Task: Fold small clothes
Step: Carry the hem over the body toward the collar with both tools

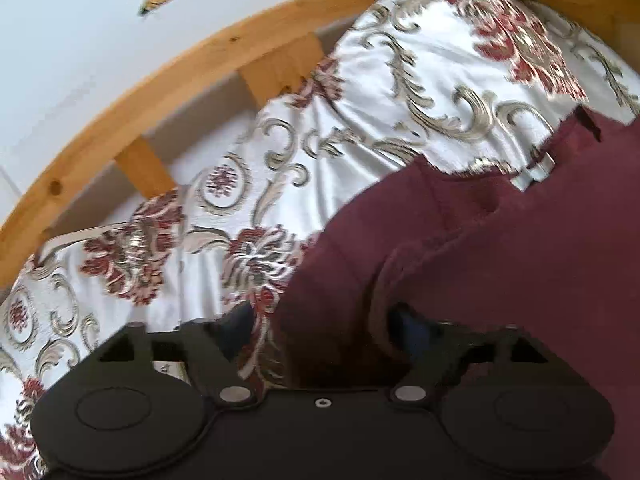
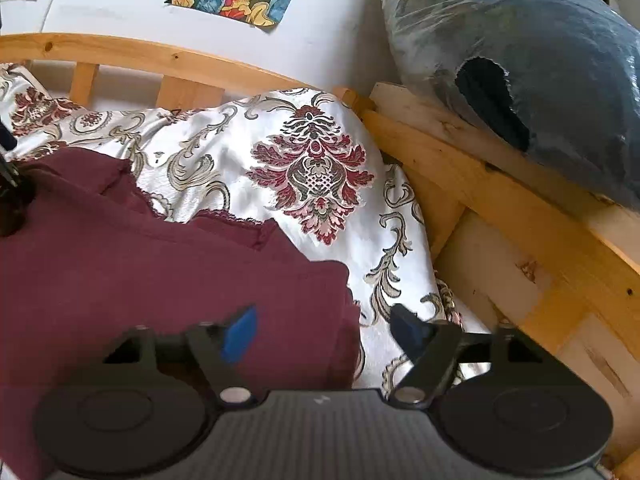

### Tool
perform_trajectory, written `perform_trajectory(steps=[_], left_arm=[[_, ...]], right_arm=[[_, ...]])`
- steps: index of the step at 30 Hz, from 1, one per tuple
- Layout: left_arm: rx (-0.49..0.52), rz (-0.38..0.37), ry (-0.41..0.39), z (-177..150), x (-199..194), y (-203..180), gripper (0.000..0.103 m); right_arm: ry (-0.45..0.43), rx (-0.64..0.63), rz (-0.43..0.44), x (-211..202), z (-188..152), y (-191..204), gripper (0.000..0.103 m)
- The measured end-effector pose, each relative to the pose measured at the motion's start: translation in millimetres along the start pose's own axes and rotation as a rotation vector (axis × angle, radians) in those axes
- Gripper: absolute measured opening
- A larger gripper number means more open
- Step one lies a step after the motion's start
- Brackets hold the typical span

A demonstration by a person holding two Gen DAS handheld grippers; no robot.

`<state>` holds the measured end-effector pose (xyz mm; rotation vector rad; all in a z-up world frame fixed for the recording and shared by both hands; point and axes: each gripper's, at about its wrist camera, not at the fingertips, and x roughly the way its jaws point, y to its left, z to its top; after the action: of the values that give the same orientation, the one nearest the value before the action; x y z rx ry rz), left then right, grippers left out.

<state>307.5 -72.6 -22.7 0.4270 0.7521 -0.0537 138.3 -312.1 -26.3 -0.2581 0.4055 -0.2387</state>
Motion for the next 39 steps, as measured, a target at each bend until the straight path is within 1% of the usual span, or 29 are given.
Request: perform_trajectory(steps=[1, 3, 6, 9, 11, 14, 15, 18, 20, 21, 22, 23, 25, 26, 27, 28, 29, 30, 31, 32, 34, 36, 39], left_arm=[[-0.023, 0.0, -0.011, -2, -4, 3, 0.088], [-0.086, 0.004, -0.031, -9, -13, 11, 0.098], [-0.172, -0.019, -0.074, -25, -29, 21, 0.101], [-0.197, -0.041, -0.106, -45, -41, 23, 0.102], [-0.177, -0.05, -0.115, -54, -44, 22, 0.101], [-0.146, -0.046, -0.112, -56, -41, 20, 0.101], [-0.141, -0.054, -0.11, -56, -40, 19, 0.101], [-0.108, -0.108, -0.126, -57, -38, 14, 0.101], [-0.05, -0.13, -0.122, -59, -34, 2, 0.101], [-0.014, -0.122, -0.116, -60, -31, -5, 0.101], [0.029, -0.094, -0.108, -60, -27, -14, 0.101], [0.072, -0.048, -0.098, -59, -23, -22, 0.098], [0.11, 0.034, -0.083, -56, -16, -30, 0.086], [0.097, 0.034, -0.082, -53, -15, -29, 0.071], [0.071, 0.012, -0.082, -50, -16, -25, 0.05], [0.034, -0.016, -0.081, -46, -16, -19, 0.042], [0.003, -0.028, -0.085, -44, -17, -14, 0.028], [-0.025, -0.037, -0.097, -42, -18, -9, 0.011], [-0.041, -0.045, -0.106, -41, -18, -5, 0.008], [-0.055, -0.045, -0.117, -39, -19, -1, 0.008], [-0.064, -0.015, -0.125, -36, -19, 3, 0.007], [-0.079, 0.019, -0.116, -33, -16, 8, 0.006], [-0.142, 0.028, -0.098, -29, -8, 21, 0.006]], right_arm=[[-0.001, 0.004, 0.007, -4, -3, 0, 0.096], [0.001, -0.004, 0.014, -15, -10, 3, 0.102], [0.002, -0.063, 0.016, -28, -16, 15, 0.103], [-0.006, -0.116, 0.019, -33, -14, 28, 0.103], [-0.016, -0.121, 0.024, -34, -11, 31, 0.103], [-0.022, -0.11, 0.031, -35, -9, 34, 0.103], [-0.019, -0.106, 0.034, -34, -10, 34, 0.103], [-0.002, -0.101, 0.04, -31, -12, 35, 0.103], [0.004, -0.096, 0.043, -29, -13, 35, 0.103], [0.005, -0.095, 0.044, -28, -14, 34, 0.103], [0.006, -0.095, 0.042, -28, -15, 33, 0.103], [0.01, -0.095, 0.039, -27, -16, 33, 0.103], [0.019, -0.078, 0.047, -26, -17, 30, 0.103], [0.025, -0.055, 0.055, -26, -18, 27, 0.103], [0.027, -0.031, 0.056, -25, -17, 24, 0.103], [0.028, -0.012, 0.055, -25, -17, 21, 0.103], [0.028, 0.006, 0.052, -24, -17, 18, 0.103], [0.027, 0.022, 0.048, -24, -17, 16, 0.103], [0.026, 0.032, 0.044, -24, -17, 13, 0.103], [0.025, 0.043, 0.038, -24, -17, 12, 0.103], [0.024, 0.066, 0.025, -24, -16, 9, 0.1], [0.023, 0.084, 0.021, -25, -16, 7, 0.097], [0.02, 0.086, 0.016, -25, -15, 8, 0.094]])
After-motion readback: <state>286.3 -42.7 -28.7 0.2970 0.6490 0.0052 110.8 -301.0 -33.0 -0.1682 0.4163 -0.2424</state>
